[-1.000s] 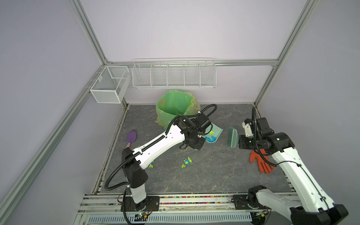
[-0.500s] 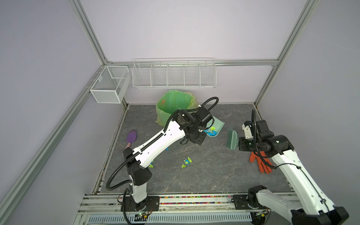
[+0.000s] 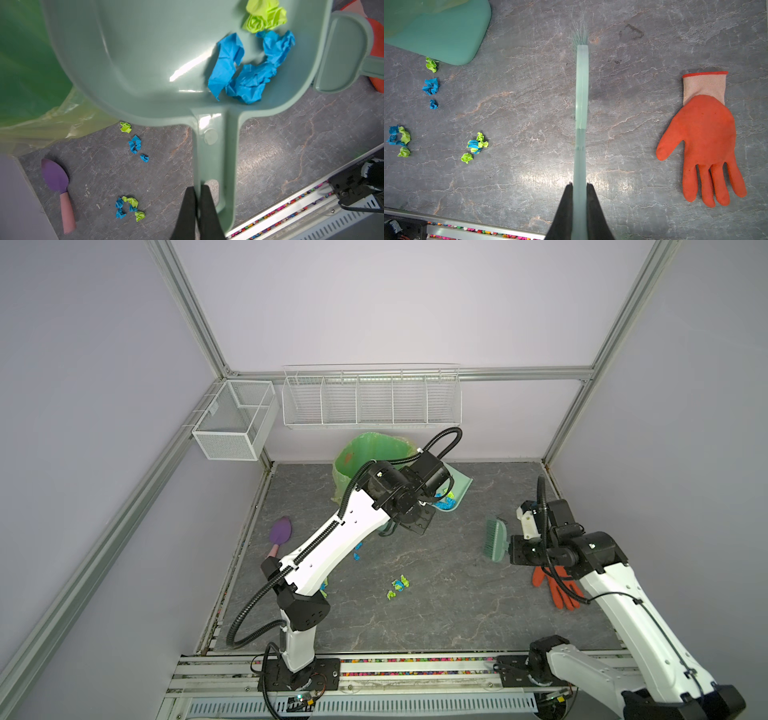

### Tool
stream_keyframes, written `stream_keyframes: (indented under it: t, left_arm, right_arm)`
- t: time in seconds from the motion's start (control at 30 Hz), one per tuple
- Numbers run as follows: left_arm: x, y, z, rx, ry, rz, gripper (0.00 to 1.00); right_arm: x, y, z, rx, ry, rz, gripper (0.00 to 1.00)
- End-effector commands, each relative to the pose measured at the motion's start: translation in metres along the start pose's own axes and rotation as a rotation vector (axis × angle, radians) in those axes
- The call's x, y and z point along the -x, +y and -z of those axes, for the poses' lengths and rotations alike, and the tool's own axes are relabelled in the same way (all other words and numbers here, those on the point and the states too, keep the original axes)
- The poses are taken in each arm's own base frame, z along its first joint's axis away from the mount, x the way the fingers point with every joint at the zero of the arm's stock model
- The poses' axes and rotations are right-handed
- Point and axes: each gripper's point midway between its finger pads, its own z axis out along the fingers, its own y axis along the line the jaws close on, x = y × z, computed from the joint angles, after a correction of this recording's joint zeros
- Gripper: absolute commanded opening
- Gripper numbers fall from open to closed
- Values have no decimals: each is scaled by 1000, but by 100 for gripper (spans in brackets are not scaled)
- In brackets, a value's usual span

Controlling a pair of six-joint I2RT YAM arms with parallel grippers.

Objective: Sweep away the paper scraps from the table
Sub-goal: 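Lift the loaded dustpan with the left gripper toward the green bin, then tilt the dustpan over the bin with the left gripper to empty scraps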

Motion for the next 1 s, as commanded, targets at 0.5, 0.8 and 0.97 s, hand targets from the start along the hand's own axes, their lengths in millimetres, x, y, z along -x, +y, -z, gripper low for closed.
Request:
stream_keyframes:
  t: [0.5, 0.8, 0.97]
  left_arm:
    - [31, 63, 15, 115, -88, 76, 0]
    - [31, 104, 21, 191, -100, 127, 0]
    - [31, 122, 19, 228, -99, 145, 0]
  right_arm:
    - [-10, 4, -12, 39, 29, 10, 7]
    - [-17, 4, -17, 49, 49, 1, 7]
    - [-16, 4, -15, 50, 39, 0, 7]
